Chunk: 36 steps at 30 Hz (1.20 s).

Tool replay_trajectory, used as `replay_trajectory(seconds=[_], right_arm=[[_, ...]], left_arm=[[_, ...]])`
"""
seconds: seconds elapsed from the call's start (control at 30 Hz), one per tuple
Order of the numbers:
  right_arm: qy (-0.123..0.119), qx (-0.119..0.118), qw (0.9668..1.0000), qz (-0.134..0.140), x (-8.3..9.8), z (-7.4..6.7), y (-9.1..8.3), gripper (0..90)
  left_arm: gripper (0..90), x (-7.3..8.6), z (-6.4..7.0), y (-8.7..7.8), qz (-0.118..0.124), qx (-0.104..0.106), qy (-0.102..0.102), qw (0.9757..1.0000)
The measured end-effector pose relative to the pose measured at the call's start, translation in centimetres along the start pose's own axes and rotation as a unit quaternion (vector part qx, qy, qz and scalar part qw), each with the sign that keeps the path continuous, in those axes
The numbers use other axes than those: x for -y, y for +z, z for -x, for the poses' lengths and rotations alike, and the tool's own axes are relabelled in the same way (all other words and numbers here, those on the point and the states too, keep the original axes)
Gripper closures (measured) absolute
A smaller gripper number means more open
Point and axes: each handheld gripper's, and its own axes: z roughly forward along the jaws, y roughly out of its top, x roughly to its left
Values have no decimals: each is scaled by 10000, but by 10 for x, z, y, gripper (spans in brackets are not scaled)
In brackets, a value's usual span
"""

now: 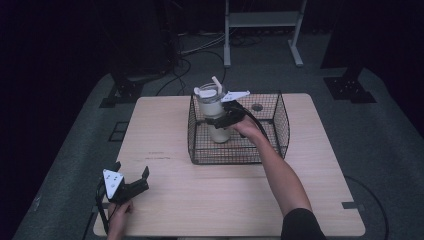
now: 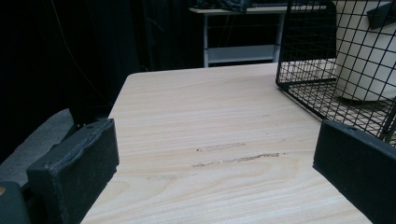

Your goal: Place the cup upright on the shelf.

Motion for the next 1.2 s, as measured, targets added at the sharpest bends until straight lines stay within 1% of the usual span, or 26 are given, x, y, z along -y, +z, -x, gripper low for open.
replay_trajectory(seconds=[0.03, 0.2, 0.27, 0.3, 0.33, 0.4, 0.43, 0.6, 0.73, 0.9, 1.07, 1.2], right_arm=[[-26, 23, 10000, -3, 0, 1, 1, 84], [80, 42, 10000, 0, 2, 4, -1, 84], [47, 43, 10000, -27, 2, 5, -2, 83], [-26, 38, 10000, -25, 3, 4, -2, 83], [-26, 38, 10000, -25, 3, 4, -2, 83], [-159, 55, 9998, -50, 3, 1, -1, 82], [-176, 52, 9998, -52, 3, 1, -1, 82], [-144, 20, 9999, -66, 4, 3, -3, 83], [-263, -19, 9996, -120, 4, 1, -4, 81], [-262, -39, 9995, -153, 4, 2, -6, 80], [-346, -62, 9992, -172, 5, 2, -7, 80], [-359, -86, 9991, -191, 5, 2, -8, 80]], left_arm=[[0, 0, 0, 0, 0, 1, -2, 10000], [0, 0, 0, 0, 2, 10, 8, 10000], [0, 0, 0, 0, -7, 9, 16, 10000], [0, 0, 0, 0, 4, 10, 31, 10000], [0, 0, 0, 0, 4, 10, 31, 10000], [0, 0, 1, 0, 2, 8, 36, 10000], [0, 0, 1, 0, 5, 8, 41, 10000], [0, 0, 1, 0, 16, 11, 43, 10000], [0, 0, 1, 0, 5, 13, 41, 10000], [0, 0, 1, 0, 9, 7, 42, 10000], [0, 0, 1, 0, 7, 8, 39, 10000], [0, 0, 1, 0, 1, 6, 34, 10000]])
